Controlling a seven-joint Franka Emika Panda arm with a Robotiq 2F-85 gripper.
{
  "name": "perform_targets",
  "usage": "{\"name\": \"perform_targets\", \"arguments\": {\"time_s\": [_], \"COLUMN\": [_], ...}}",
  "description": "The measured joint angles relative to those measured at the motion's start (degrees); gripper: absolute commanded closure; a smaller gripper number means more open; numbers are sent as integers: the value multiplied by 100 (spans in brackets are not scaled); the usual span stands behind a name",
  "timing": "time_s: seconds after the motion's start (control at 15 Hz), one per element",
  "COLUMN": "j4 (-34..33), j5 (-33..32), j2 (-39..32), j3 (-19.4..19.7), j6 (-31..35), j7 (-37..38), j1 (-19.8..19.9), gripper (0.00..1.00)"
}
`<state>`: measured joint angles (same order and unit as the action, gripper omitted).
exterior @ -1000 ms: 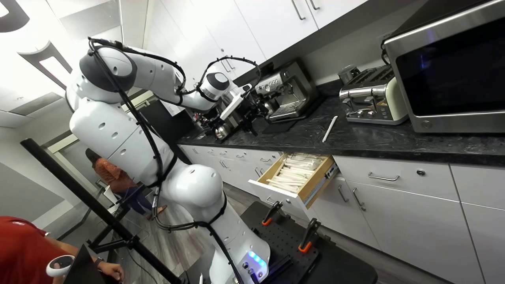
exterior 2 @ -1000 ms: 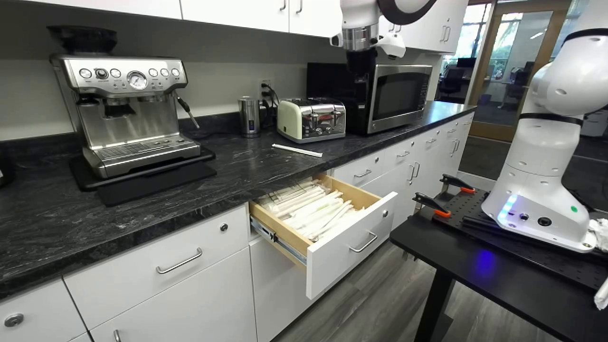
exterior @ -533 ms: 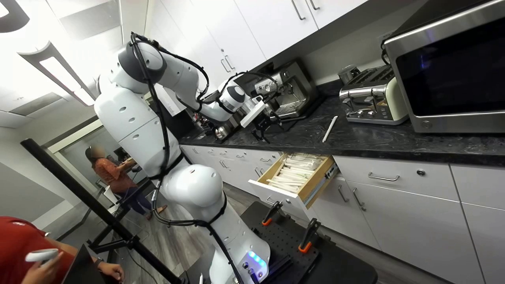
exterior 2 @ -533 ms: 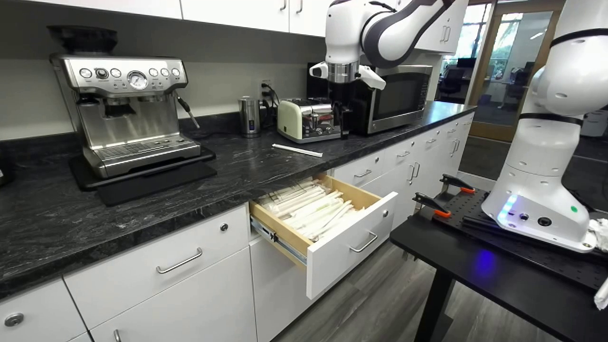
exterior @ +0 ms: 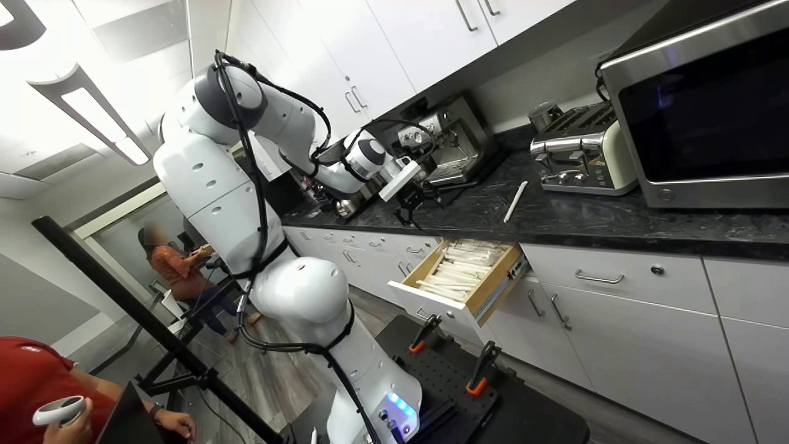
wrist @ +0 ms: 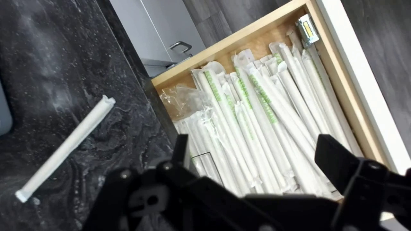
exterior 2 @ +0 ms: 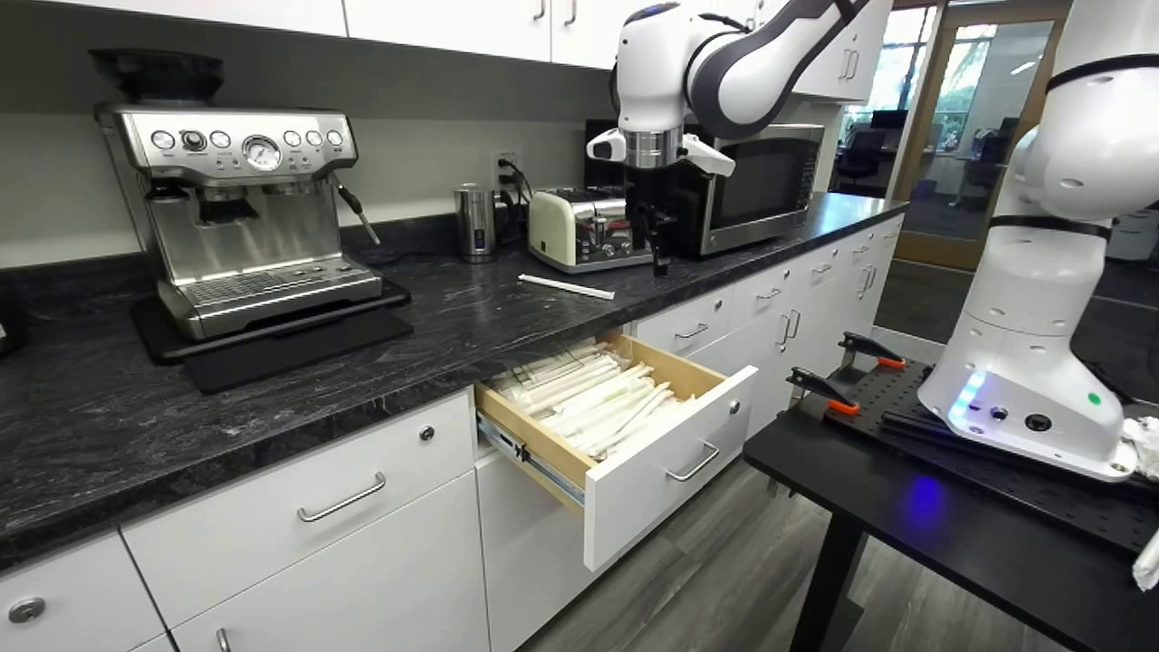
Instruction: Pick up some objects from the open drawer and put them on the table
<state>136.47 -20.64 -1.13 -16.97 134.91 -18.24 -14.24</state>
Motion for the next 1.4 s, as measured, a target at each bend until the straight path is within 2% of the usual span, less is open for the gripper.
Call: {"name": "perform_targets", "arguments": {"time_s": [0.53,0.67,0.73,1.0,1.13,1.33,1.4], "j4": [21,20,20,13,13,10,3], "j5": [69,368,418,392,206,-232,-387], "j2": [-1304,-1478,-1491,-1502,-1548,-1749,-1860], "j3": [-14,-155,-201,-219,-89,152,230], "j6": [1696,1771,1771,1770,1771,1954,2082], "j7": [-2438,-3187,-3337,-3338,-3201,-2837,-2727], "j1": [119,265,307,301,216,87,58], "gripper": [0,0,0,0,0,6,12]}}
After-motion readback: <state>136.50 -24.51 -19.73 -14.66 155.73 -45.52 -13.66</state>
